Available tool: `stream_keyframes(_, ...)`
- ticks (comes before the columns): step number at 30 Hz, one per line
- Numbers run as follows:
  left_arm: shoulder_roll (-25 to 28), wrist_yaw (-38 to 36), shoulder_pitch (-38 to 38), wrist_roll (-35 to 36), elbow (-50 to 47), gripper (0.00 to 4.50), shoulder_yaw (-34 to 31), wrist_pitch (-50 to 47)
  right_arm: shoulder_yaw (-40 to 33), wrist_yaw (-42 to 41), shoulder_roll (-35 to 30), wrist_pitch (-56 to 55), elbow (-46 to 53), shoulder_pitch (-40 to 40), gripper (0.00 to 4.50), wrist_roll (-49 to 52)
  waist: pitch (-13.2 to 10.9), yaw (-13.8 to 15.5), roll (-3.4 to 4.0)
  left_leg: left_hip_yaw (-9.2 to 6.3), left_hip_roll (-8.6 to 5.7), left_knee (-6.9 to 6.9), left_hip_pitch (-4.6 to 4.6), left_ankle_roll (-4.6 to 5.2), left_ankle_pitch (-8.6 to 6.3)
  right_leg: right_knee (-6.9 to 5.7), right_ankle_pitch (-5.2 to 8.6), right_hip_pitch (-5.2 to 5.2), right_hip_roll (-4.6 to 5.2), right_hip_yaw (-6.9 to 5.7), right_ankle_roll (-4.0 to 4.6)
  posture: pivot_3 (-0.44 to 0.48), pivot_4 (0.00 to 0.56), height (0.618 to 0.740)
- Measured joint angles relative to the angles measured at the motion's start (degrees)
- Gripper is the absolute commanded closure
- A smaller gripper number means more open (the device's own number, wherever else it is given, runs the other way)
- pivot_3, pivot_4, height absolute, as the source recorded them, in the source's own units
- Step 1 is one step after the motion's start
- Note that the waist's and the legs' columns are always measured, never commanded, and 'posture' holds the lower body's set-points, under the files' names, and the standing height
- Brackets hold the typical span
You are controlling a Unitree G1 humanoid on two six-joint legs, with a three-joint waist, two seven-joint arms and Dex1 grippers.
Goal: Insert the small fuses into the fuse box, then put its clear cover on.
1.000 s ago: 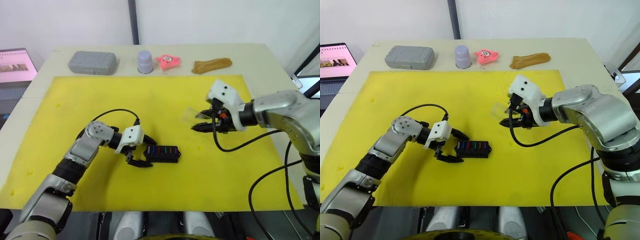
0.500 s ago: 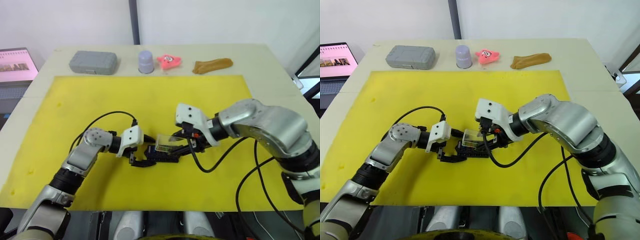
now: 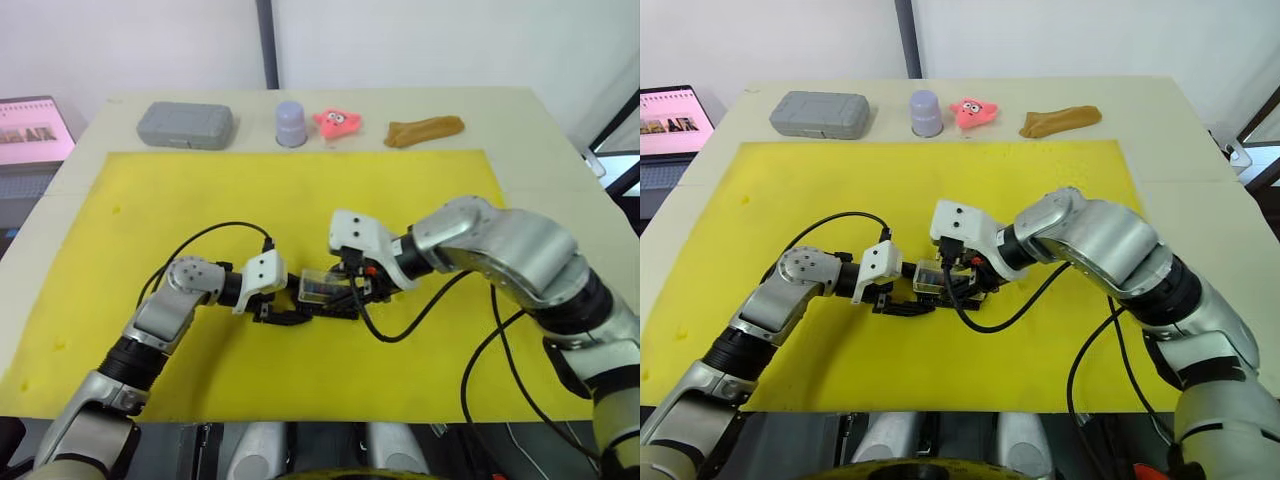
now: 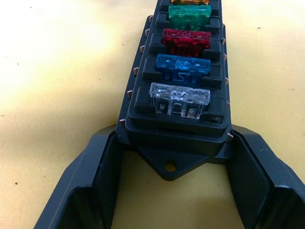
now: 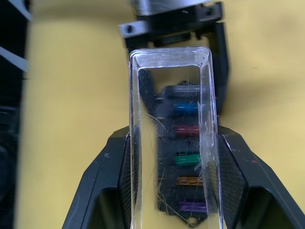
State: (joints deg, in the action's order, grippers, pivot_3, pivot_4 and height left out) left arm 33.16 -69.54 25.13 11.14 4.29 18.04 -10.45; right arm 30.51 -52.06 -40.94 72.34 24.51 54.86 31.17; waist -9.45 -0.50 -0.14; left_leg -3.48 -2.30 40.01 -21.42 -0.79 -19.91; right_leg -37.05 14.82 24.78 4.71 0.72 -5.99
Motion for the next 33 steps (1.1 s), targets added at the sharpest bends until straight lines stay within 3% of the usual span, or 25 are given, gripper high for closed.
stream_keyframes(14,-0.1,0.0,0.2,-0.2,0.6,1.96,0.1,0.8,7.0,0.7,1.9,-2.3,-2.5,0.3,2.81,-6.9,0.0,0.0,0.0,0.0,-0.01,0.0,0.0,-0.04,0.02,-0.01,0.0,0.0,0.0,-0.01,0.0,0.0,0.15,0.74)
stream_keyframes(33,-0.2,0.6,-0.1,-0.5,0.1,1.96,0.1,0.7,7.4,1.6,3.8,1.5,-2.0,0.9,2.81,-8.0,0.0,0.0,0.01,-0.02,-0.02,0.0,0.01,-0.01,0.01,0.0,0.0,-0.02,0.01,-0.01,0.0,0.0,0.15,0.74)
